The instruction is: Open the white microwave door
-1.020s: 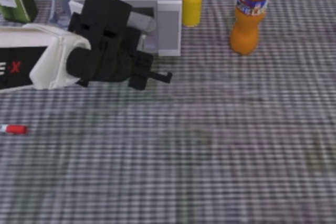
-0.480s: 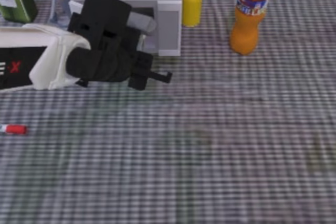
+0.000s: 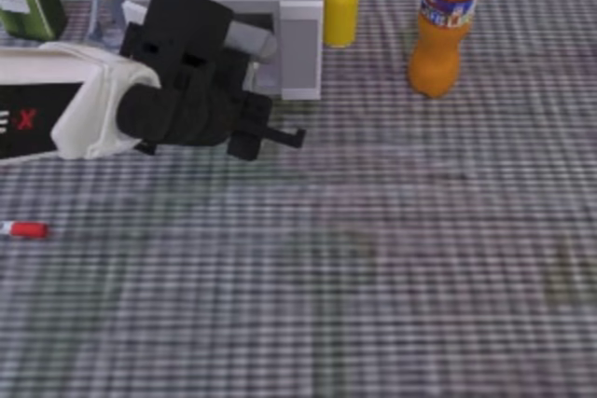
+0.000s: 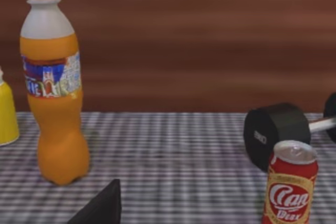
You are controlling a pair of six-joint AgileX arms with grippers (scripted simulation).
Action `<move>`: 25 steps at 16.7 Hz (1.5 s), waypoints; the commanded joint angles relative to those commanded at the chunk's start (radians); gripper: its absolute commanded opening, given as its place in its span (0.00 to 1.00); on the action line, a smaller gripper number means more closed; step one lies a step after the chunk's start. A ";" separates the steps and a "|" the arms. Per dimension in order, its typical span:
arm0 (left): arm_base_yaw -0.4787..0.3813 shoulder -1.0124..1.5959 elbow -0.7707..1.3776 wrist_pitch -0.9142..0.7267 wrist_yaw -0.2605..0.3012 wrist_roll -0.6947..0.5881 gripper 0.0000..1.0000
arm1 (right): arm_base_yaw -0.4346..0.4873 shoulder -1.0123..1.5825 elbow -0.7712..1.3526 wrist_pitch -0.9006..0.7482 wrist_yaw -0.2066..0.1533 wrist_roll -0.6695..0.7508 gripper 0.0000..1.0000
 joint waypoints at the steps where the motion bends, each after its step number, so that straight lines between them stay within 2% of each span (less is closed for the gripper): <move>1: 0.005 -0.004 -0.008 0.000 0.007 0.011 0.00 | 0.000 0.000 0.000 0.000 0.000 0.000 1.00; 6: 0.034 -0.033 -0.040 0.007 0.051 0.072 0.00 | 0.000 0.000 0.000 0.000 0.000 0.000 1.00; 25: 0.034 -0.034 -0.041 0.007 0.051 0.074 0.00 | 0.000 0.000 0.000 0.000 0.000 0.000 1.00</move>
